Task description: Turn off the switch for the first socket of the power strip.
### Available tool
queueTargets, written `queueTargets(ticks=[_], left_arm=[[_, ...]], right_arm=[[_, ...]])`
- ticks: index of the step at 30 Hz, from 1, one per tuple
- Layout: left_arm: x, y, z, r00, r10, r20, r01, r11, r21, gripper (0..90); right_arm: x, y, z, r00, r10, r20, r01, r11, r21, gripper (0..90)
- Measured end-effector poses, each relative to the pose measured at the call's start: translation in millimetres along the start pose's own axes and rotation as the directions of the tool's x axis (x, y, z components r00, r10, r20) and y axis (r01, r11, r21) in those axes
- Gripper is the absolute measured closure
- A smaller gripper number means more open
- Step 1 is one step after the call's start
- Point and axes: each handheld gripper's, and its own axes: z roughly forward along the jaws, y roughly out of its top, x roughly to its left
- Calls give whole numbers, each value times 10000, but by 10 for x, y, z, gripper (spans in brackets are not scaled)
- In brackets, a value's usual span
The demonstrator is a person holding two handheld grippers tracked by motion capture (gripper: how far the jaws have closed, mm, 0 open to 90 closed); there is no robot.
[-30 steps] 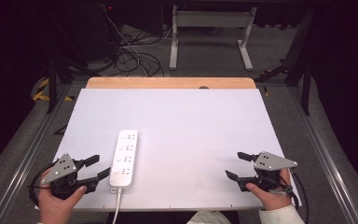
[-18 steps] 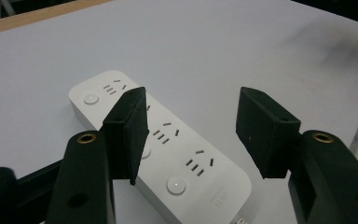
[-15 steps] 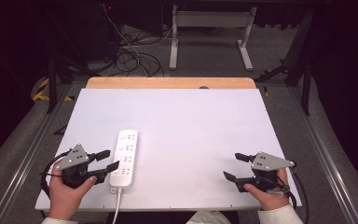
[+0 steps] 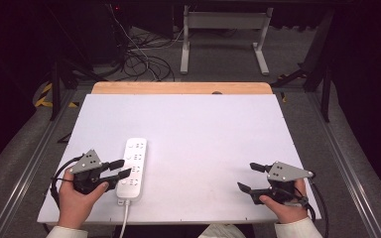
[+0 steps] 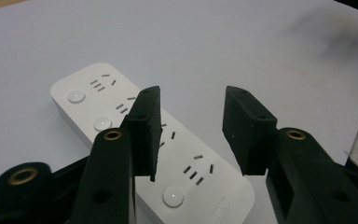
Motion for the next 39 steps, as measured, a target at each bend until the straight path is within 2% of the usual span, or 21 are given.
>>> queueTargets(ticks=[1,2,3,4,5,6,8,9,13,18,19,20,29,39], left_arm=[[0,1,-1,10000,-3,37,3,10000,41,589],[-3,0,0,9999,-82,96,81,9999,63,643],[-1,1,-2,9998,-84,156,82,9998,159,643],[-2,7,-4,9996,-15,281,4,9992,394,744],[-2,7,-4,9996,-15,281,4,9992,394,780],[3,20,-6,9995,238,224,-251,9979,605,823],[-11,23,-1,9993,111,347,-135,9976,686,891],[-8,35,-3,9990,263,357,-292,9962,817,898],[-33,74,16,9992,373,160,-391,9901,1345,900],[-54,105,56,9993,360,49,-362,9793,1993,900],[-53,110,76,9994,349,41,-349,9733,2267,900],[-53,110,76,9994,349,41,-349,9733,2267,900],[-35,104,140,9995,247,-182,-172,9430,3324,900],[-19,80,211,9984,332,-451,-124,9160,4010,900]], right_arm=[[0,0,0,10000,0,0,0,10000,0,237],[4,-2,5,10000,19,-7,-19,10000,45,236],[4,-2,5,10000,19,-7,-19,10000,45,236],[6,0,7,10000,-3,-4,3,10000,65,236],[6,0,7,10000,-3,-4,3,10000,65,236],[9,3,8,10000,-10,-12,10,10000,47,235],[11,3,10,10000,-12,-20,12,10000,54,235],[11,3,10,10000,-21,-8,21,10000,72,235],[14,2,13,10000,-19,-31,19,10000,85,234],[16,2,14,10000,-32,-43,32,9999,104,232],[17,2,15,10000,-37,-42,38,9999,107,232],[17,2,15,10000,-37,-42,38,9999,107,232],[25,2,25,9999,-73,-89,74,9999,154,230],[30,1,32,9999,-104,-102,106,9998,175,229]])
